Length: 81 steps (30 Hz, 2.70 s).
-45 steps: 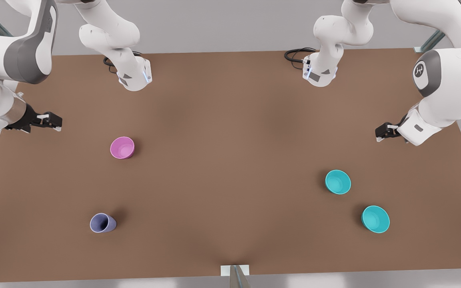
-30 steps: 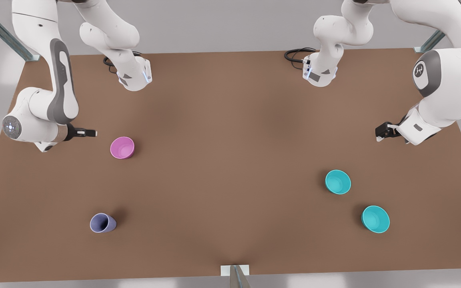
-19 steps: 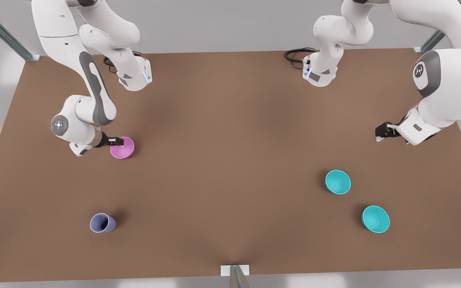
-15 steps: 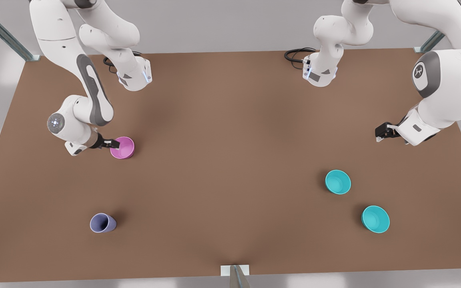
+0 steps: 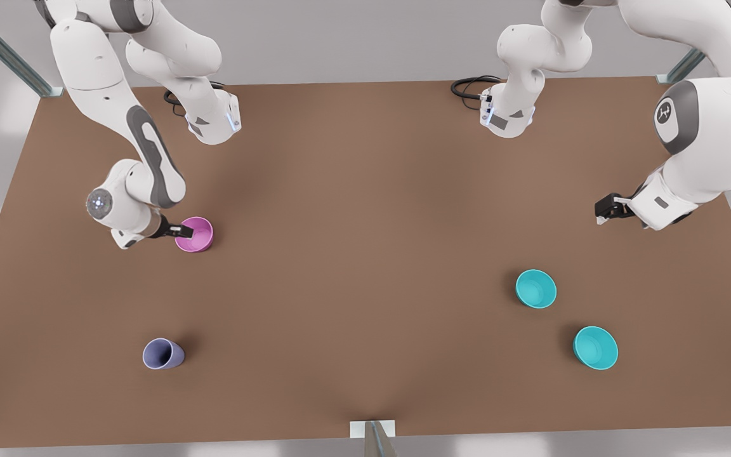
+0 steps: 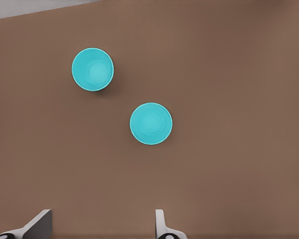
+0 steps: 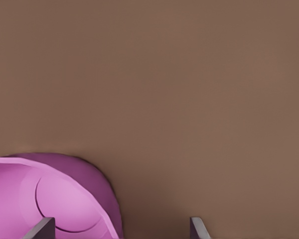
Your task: Stack the blue bowl on the pink bowl
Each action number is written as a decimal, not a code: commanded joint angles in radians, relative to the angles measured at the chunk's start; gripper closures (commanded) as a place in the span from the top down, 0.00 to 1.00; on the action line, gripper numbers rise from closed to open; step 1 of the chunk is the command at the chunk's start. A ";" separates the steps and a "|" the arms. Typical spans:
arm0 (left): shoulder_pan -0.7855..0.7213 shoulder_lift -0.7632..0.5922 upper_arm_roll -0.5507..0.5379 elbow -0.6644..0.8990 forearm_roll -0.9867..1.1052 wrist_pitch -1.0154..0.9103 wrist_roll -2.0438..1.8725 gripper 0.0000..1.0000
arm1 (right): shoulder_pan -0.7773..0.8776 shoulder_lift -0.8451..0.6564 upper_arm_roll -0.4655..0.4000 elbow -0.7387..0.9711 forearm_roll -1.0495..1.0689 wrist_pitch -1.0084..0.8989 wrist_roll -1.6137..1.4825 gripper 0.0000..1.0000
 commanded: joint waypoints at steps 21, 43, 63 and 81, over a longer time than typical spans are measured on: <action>0.005 0.060 0.004 0.004 -0.001 0.013 0.005 1.00 | 0.013 0.066 0.342 0.346 0.128 -0.083 0.047 0.21; 0.186 0.627 -0.127 -0.038 -0.315 0.627 0.095 1.00 | 0.432 0.666 0.327 1.274 0.125 -0.236 0.706 1.00; 0.187 0.606 -0.120 -0.066 -0.311 0.547 0.103 0.21 | -0.161 0.005 0.325 1.262 -0.336 -1.387 0.053 1.00; -0.106 0.621 -0.258 0.269 -0.358 0.403 -0.667 0.21 | -0.167 -0.119 0.302 1.070 -0.329 -1.254 0.059 1.00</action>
